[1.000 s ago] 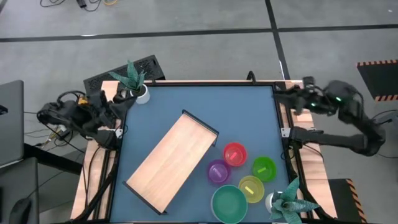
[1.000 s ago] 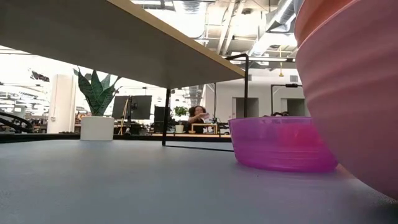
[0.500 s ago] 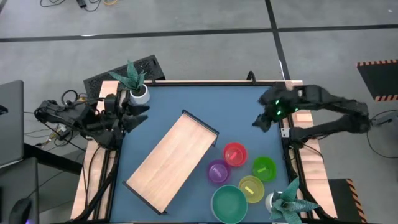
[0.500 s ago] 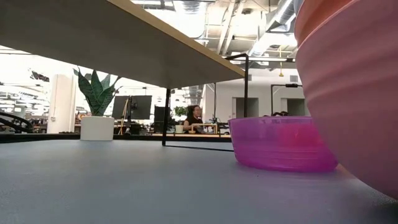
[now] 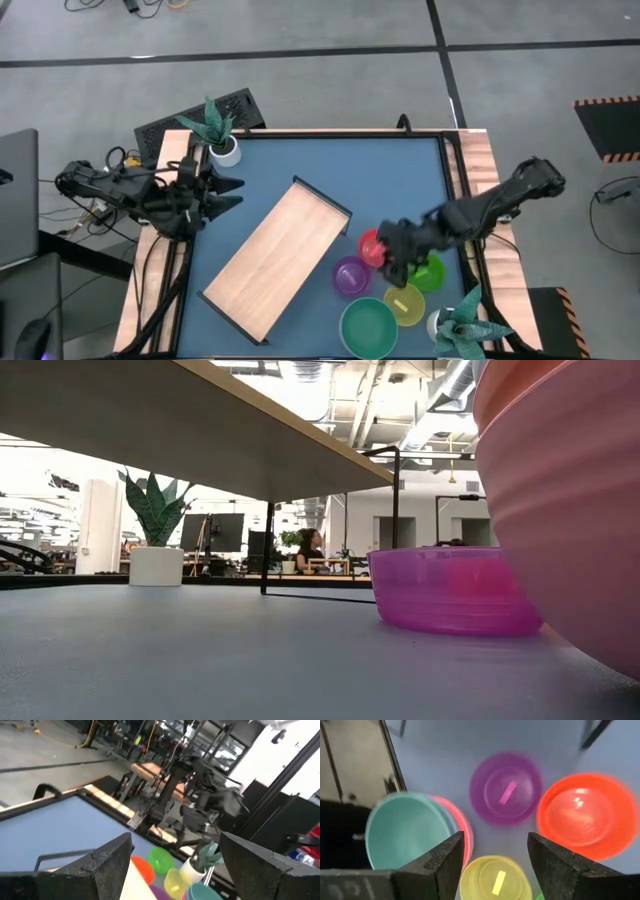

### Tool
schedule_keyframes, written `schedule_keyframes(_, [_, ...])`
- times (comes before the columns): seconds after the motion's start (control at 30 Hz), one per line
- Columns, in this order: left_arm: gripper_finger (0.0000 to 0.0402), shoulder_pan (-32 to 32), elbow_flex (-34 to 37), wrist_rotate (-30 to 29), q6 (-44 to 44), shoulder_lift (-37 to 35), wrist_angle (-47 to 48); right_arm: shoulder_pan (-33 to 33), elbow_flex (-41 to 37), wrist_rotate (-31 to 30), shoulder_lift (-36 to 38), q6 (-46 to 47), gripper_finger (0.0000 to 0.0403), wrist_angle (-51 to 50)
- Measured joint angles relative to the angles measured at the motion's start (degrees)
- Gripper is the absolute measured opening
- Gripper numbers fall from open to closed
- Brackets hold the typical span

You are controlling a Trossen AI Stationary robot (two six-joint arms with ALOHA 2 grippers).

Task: Place and stack bowls onto a shelf
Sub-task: Put the green bowl on the shelf

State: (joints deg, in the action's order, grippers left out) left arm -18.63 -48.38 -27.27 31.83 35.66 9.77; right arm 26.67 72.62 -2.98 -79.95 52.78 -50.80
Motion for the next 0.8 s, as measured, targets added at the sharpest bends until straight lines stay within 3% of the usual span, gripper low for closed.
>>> schedule_keyframes(0.23, [0.0287,0.0,0.0,0.1,2.4,0.0,5.7,4.7,0.0,-0.1,-6.5,4.4,0.0245,2.2])
schedule_keyframes(0.5, [0.0287,0.0,0.0,0.4,3.0,0.0,8.9,6.2,0.6,-2.6,-7.1,7.6,0.0245,4.4])
schedule_keyframes(0.8, [0.0287,0.0,0.0,0.4,3.0,0.0,10.2,4.6,9.6,-4.9,-7.8,-0.4,0.0245,3.5])
